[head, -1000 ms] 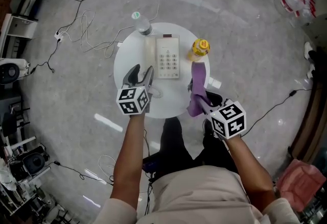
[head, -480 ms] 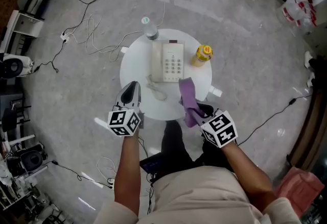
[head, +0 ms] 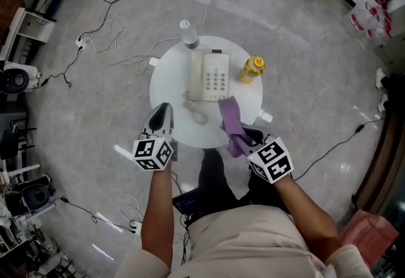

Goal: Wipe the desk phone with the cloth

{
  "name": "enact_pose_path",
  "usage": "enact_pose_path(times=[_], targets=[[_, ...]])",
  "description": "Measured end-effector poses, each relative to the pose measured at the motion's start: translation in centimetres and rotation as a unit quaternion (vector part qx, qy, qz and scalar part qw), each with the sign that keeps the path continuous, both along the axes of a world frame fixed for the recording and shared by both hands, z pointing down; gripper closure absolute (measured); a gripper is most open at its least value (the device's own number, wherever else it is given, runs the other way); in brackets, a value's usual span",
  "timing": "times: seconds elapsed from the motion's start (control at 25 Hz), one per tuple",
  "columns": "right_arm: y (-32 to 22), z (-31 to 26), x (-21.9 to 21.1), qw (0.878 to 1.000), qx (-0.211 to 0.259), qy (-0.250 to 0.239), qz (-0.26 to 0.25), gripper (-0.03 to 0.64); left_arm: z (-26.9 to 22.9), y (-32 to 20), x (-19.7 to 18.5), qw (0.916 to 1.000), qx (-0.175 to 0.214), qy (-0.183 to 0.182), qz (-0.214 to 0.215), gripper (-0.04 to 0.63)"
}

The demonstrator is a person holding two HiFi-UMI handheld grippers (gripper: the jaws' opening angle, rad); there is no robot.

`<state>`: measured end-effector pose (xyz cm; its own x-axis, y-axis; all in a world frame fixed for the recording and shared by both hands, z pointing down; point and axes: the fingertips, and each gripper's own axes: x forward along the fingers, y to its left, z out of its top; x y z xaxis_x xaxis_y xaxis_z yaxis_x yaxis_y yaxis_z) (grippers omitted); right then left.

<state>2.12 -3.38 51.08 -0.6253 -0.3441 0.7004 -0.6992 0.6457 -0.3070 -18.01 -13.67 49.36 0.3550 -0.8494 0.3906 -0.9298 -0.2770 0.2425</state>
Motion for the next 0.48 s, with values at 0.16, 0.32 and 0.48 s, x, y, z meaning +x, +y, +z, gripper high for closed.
enact_pose_path(times=[0.16, 0.32, 0.48], targets=[[-0.1, -0.5, 0.4, 1.000, 0.001, -0.001, 0.003, 0.548, -1.4, -0.3, 0.1, 0.9999, 0.011, 0.000, 0.000, 0.566], [-0.2, -0.9, 0.5, 1.000, 0.005, -0.003, 0.003, 0.548, -2.2, -0.5, 0.5, 0.9998, 0.019, 0.001, 0.003, 0.566], [-0.6, -1.0, 0.6, 1.000, 0.011, -0.004, 0.005, 0.548, -2.2, -0.8, 0.8, 0.9997, 0.022, 0.002, 0.006, 0.566]])
